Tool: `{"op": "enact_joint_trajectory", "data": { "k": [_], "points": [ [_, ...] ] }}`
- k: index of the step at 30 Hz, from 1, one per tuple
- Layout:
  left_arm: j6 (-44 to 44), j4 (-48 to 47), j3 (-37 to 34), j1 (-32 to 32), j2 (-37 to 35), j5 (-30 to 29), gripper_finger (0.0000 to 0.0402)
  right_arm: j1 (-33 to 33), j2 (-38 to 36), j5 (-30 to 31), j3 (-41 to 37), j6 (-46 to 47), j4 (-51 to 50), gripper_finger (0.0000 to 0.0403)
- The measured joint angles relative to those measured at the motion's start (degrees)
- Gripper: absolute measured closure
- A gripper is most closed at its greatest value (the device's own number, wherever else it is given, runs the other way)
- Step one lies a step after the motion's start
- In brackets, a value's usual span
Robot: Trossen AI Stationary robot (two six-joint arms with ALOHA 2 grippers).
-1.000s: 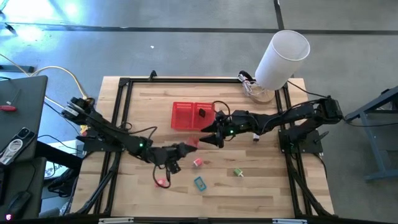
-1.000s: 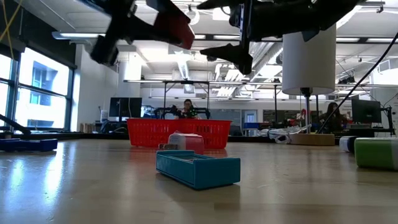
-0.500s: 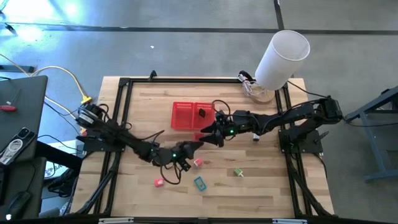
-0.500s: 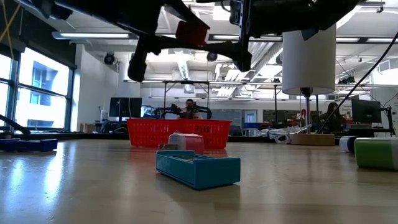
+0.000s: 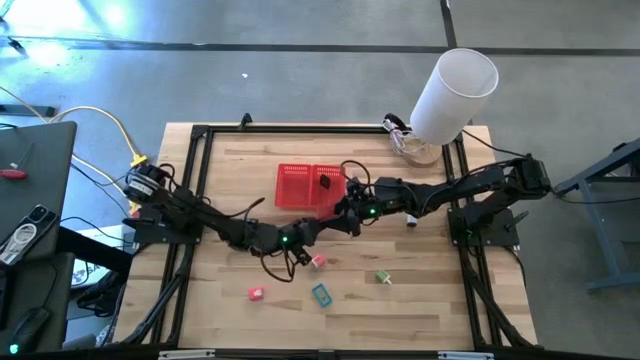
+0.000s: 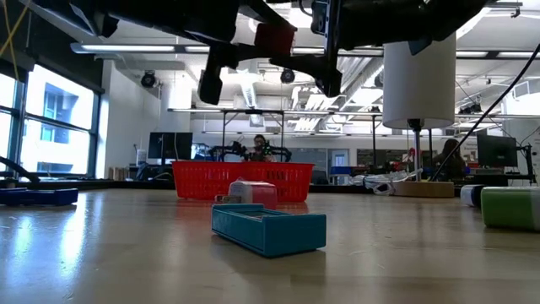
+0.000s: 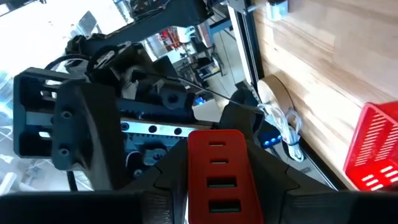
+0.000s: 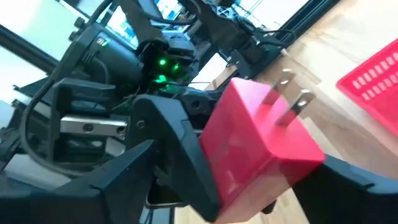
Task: Pick & Place Office items
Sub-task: Put the red charger adapter into the left red bin
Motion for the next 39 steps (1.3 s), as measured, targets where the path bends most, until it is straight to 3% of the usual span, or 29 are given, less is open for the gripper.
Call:
{"op": "enact_joint_trajectory", "data": {
  "k": [11, 23, 29, 34, 39],
  "points": [
    [0.3, 4.7, 0.0, -0.1, 1.7, 0.9, 0.0290, -0.3, 0.0, -0.1, -0.2, -1.5, 1.7, 0.0191],
    [-2.4, 4.0, -0.1, -1.4, 1.9, -0.2, 0.0264, -0.3, 0.0, 3.0, -0.1, -8.5, 1.8, 0.0259],
    [-6.2, 4.0, -0.1, -1.4, 1.9, -0.2, 0.0260, -0.3, 0.0, 3.0, -0.1, -9.4, 1.9, 0.0267],
    [-15.0, 4.1, -0.1, -2.1, 1.9, -0.2, 0.0258, 0.2, 0.0, 4.1, 0.0, -10.7, 1.9, 0.0270],
    [-35.3, 7.5, -0.1, -3.8, 1.9, 0.2, 0.0259, 0.1, 0.0, 5.7, 0.1, -14.1, 2.1, 0.0281]
  ]
}}
